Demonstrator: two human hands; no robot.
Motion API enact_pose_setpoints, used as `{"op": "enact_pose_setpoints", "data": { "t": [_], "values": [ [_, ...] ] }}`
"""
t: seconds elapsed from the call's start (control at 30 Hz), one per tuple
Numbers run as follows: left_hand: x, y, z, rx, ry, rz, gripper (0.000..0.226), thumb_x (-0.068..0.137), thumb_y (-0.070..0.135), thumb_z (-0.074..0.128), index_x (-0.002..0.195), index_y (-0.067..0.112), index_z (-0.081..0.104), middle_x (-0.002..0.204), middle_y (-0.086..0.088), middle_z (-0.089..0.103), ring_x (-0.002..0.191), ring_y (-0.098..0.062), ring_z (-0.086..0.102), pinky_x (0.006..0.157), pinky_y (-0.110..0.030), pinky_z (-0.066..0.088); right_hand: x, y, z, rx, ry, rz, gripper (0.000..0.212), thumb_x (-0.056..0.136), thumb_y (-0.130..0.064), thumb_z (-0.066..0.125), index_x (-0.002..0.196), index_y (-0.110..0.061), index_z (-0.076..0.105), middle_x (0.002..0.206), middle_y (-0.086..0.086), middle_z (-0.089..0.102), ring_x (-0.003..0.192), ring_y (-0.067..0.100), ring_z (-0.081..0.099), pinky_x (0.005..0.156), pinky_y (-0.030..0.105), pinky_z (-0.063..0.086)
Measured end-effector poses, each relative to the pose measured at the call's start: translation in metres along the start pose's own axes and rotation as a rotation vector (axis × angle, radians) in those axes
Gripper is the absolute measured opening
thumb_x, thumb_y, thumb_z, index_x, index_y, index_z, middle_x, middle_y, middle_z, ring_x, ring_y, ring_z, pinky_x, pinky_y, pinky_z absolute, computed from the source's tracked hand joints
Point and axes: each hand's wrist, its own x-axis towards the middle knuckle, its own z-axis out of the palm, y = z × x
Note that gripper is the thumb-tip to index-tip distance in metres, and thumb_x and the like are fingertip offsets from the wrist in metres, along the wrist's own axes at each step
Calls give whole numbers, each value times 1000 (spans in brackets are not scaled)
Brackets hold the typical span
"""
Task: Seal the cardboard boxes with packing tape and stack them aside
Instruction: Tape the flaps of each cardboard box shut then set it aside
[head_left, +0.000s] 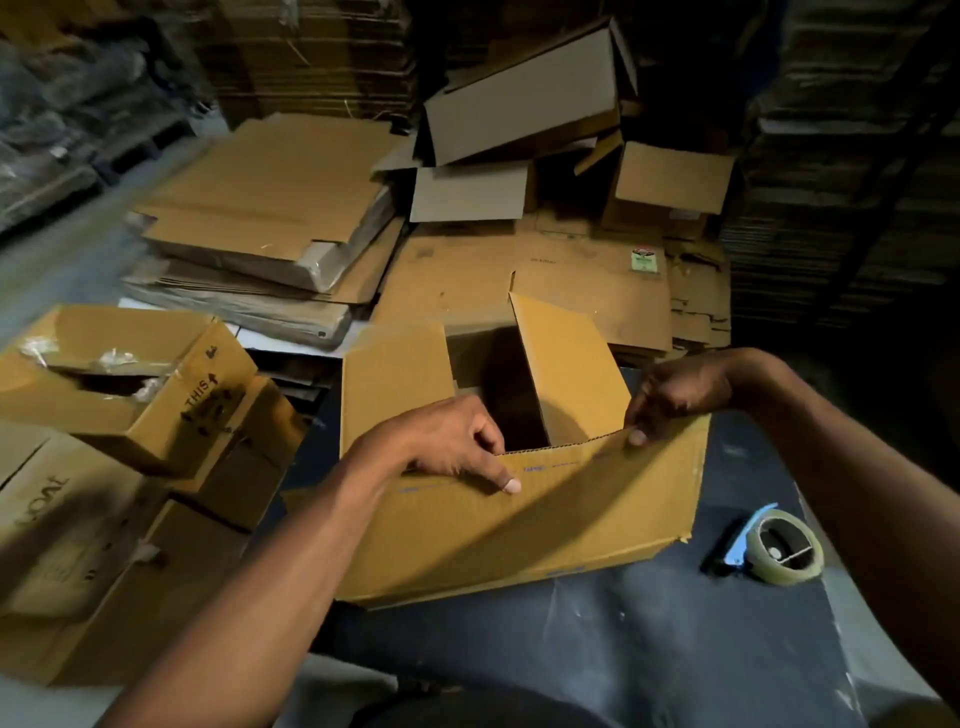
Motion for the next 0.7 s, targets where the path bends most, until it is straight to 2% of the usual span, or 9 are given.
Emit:
{"op": "enact_pose_setpoints", "data": {
  "t": [0.07,0.13,0.2,0.27,0.33,0.4,0.5,0.6,0.7],
  "values": [
    [9,-6,-13,19,-64,25,28,84,40,84,67,21,73,52,17,54,48,1,44,48,-20,30,9,-9,-5,-20,21,50,15,94,-39,69,91,-31,81,89,-14,76,88,0,64,90,25,48],
    [22,-16,-22,64,-80,23,30,83,41,84,71,16,75,55,13,56,50,-3,43,49,-24,31,18,-13,-6,-25,69,110,14,98,-33,67,92,-34,80,90,-17,75,92,1,63,96,29,46],
    [38,-32,-24,142,10,19,37,82,46,84,76,11,75,62,5,56,56,-11,44,54,-30,29,32,-11,-2,-51,189,190,13,100,-31,66,102,-32,78,102,-15,73,103,5,62,102,32,46],
    [55,-56,-18,231,104,-12,43,83,51,81,80,9,71,68,1,58,62,-17,49,56,-32,31,52,-7,10,-142,270,277,20,100,-40,64,113,-28,74,113,-10,70,111,12,61,103,37,47],
    [68,-81,0,316,183,-62,46,82,59,79,101,17,75,93,0,71,83,-20,64,69,-33,49,78,-4,31,-262,353,322,31,97,-48,66,121,-30,69,119,-9,67,113,14,62,99,38,51],
    [71,-101,21,320,304,-111,59,80,63,79,126,28,70,122,3,72,108,-20,66,87,-34,54,99,-7,54,-360,526,359,40,92,-46,72,128,-32,64,126,-10,61,115,15,59,96,39,53],
    [71,-132,32,194,450,-89,66,79,62,81,135,29,65,131,6,68,117,-16,61,93,-28,48,126,-23,81,-452,710,354,30,90,-39,75,117,-33,65,121,-6,58,111,18,55,90,39,53],
    [63,-166,14,39,656,-125,50,84,49,82,128,28,69,127,9,67,116,-13,58,96,-29,46,153,-51,102,-340,802,259,15,89,-29,77,96,-31,64,96,-8,64,82,14,61,66,30,55],
    [53,-196,-31,-381,980,-217,31,90,36,79,117,22,74,109,12,65,105,-11,61,88,-30,51,181,-71,115,-316,861,248,16,85,-28,79,87,-30,63,83,-7,65,71,17,63,60,38,58]
  ]
}}
